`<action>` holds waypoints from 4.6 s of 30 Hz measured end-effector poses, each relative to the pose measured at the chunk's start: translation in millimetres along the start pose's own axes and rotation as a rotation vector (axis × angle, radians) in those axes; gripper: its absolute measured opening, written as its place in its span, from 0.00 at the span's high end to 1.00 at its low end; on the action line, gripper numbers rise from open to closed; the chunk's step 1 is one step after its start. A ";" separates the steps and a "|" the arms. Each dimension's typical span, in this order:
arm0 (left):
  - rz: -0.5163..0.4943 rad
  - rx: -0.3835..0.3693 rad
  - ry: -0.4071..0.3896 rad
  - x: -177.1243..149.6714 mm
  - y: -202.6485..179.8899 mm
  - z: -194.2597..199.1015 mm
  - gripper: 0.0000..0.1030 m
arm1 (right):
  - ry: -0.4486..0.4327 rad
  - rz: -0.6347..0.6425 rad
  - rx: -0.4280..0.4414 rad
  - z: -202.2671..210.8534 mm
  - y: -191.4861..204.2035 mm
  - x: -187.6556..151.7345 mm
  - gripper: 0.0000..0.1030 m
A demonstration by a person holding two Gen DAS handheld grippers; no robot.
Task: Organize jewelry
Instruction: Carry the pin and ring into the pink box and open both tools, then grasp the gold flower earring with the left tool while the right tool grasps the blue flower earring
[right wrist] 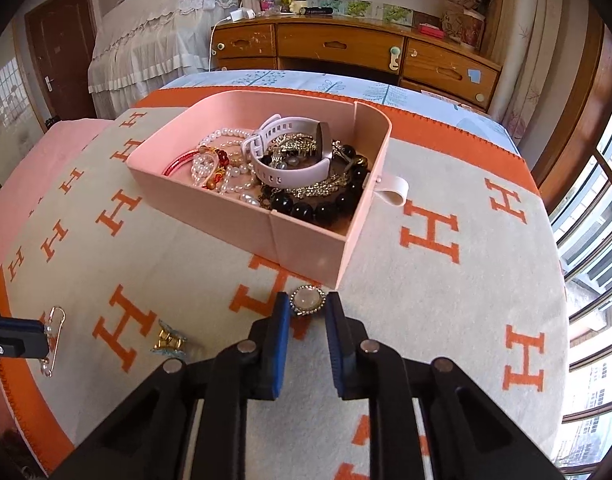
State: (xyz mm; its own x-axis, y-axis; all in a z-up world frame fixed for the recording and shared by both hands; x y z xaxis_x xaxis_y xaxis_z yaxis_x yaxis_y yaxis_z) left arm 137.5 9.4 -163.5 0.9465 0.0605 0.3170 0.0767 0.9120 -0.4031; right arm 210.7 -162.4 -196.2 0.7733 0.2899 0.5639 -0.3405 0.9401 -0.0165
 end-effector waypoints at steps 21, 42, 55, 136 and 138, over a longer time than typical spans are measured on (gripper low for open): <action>-0.207 0.064 -0.257 121.6 -64.6 96.8 0.95 | -0.330 -0.100 0.199 173.0 -9.2 109.0 0.83; -0.169 0.113 -0.118 181.9 -33.8 -19.2 0.89 | 0.047 -0.266 0.324 16.1 3.6 105.7 0.82; -0.209 0.131 -0.156 163.8 -42.5 6.0 0.54 | -0.015 -0.261 0.298 45.4 1.8 95.2 0.82; -0.218 0.089 -0.239 15.4 -44.5 -43.9 0.79 | -0.031 -0.250 0.096 26.1 22.8 -34.3 0.70; -0.210 0.085 -0.238 15.8 -41.9 -43.9 0.79 | -0.024 -0.230 0.071 23.7 25.3 -30.6 0.70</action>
State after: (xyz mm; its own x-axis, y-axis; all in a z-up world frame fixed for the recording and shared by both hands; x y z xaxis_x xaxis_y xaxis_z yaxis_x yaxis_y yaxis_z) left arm 163.0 -45.7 -179.3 0.8123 -0.0483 0.5812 0.2265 0.9444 -0.2382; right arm 165.8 -151.8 -194.3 0.8224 0.0645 0.5652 -0.1943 0.9657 0.1725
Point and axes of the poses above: each gripper's, at about its wrist camera, not at the fingertips, and z roughly against the way its jaws point, y to its left, x to its top, the point moved 4 cm from there along -z, roughly the way its jaws point, and after that the axes turned 2 degrees about z, right-handed, at the moved point
